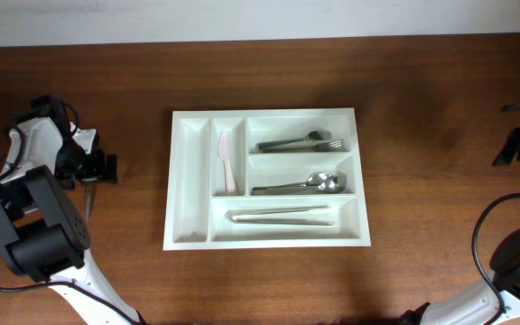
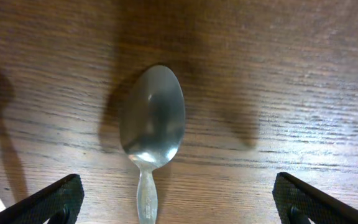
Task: Pack container
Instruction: 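Lower the left gripper onto a silver spoon and grasp it, then lift the spoon and carry it over the tray's left compartment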
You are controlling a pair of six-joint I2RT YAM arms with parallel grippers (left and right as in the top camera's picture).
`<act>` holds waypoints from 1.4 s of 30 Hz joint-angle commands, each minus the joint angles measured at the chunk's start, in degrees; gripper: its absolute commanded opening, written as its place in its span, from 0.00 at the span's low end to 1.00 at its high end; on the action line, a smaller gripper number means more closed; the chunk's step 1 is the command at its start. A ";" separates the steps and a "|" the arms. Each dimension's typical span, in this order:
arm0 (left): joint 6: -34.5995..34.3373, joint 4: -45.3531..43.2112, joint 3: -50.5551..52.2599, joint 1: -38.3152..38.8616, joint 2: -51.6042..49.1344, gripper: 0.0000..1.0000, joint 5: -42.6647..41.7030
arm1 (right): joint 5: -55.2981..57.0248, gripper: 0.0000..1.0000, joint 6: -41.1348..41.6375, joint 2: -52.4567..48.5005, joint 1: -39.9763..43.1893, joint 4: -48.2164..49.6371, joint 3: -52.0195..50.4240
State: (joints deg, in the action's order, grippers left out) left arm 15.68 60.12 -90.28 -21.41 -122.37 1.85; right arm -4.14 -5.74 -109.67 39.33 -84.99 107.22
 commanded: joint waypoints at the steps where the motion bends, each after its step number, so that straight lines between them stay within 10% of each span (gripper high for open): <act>1: 1.18 -0.26 1.84 -0.52 -0.55 1.00 -1.07 | -0.35 0.99 0.66 0.92 0.28 0.07 -0.17; 16: 1.16 -1.18 3.26 -0.52 -0.55 0.98 -1.07 | -0.35 0.99 0.66 0.92 0.28 0.07 -0.17; 27: 1.14 -1.16 3.26 -0.52 -0.55 0.50 -1.05 | -0.35 0.99 0.66 0.92 0.28 0.07 -0.17; 42: 1.11 -1.18 3.26 -0.50 -0.55 0.18 -1.05 | -0.35 0.99 0.66 0.92 0.28 0.07 -0.17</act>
State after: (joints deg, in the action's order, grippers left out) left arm 16.56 59.05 -87.39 -21.41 -122.37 1.65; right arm -4.14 -5.76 -109.67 39.33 -84.99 107.22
